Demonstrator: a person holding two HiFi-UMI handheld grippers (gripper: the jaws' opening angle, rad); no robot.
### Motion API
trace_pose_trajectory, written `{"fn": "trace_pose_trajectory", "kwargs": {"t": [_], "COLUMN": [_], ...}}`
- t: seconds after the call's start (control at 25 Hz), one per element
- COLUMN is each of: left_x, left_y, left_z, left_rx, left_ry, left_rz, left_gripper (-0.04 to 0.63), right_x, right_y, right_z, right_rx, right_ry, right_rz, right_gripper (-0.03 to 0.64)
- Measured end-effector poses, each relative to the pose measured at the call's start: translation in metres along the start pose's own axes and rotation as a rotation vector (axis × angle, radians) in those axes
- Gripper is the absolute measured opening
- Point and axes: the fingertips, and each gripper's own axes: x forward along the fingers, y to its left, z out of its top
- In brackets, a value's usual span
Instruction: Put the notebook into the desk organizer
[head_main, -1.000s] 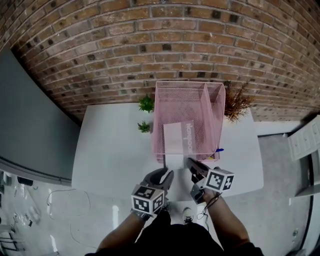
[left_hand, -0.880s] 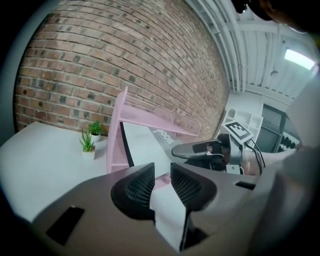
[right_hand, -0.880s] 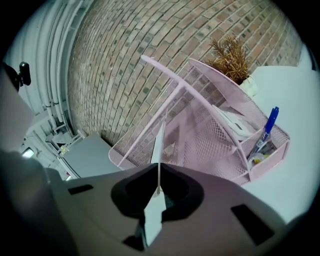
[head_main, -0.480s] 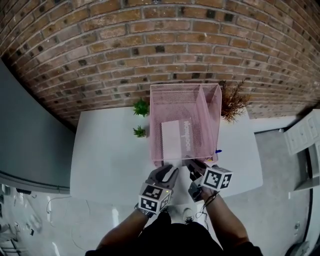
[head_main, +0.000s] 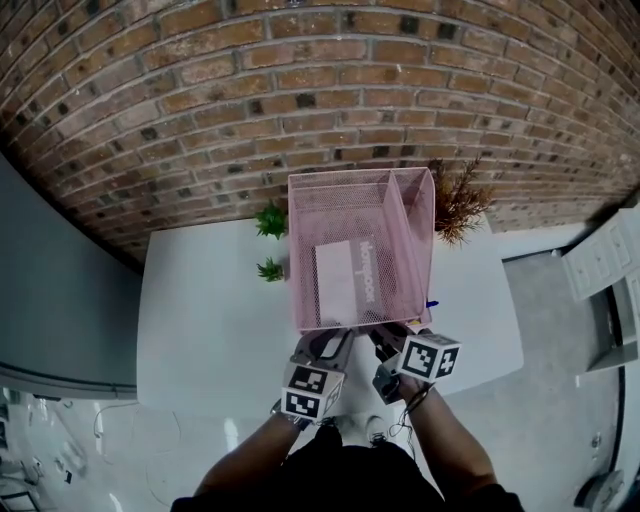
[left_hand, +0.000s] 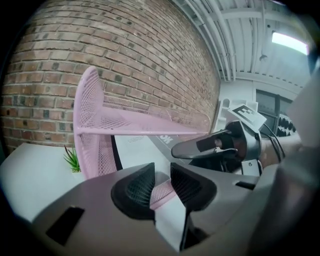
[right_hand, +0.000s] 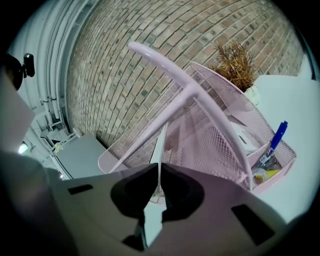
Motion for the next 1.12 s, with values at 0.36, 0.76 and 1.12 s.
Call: {"fn": "trace_pose_trajectory", "kwargs": {"t": [0.36,0.76,1.12], "left_x": [0.006,0.007,0.009], "left_y": [0.009,0.011,0.013], "left_z": [-0.004,-0.004,-0.005], "left_rx": [-0.028,0.008,0.011], "left_ry": [0.011,-0.001,0.003], "left_rz": [0.022,0.055,0.089], "left_gripper": [0.076,0.054,0.054], "right_x": [0.004,-0.001,-0.023], "right_y": [0.005,0.003,-0.008], "right_z": [-0.003,-0.006,-0.004], "right_rx": [-0.091,-0.189,-0.222], "right_ry": [0.040,0.092,0.088], "right_rz": [-0.010,-0.046,-0.093], "right_gripper": [0.052,0.123,0.135]}}
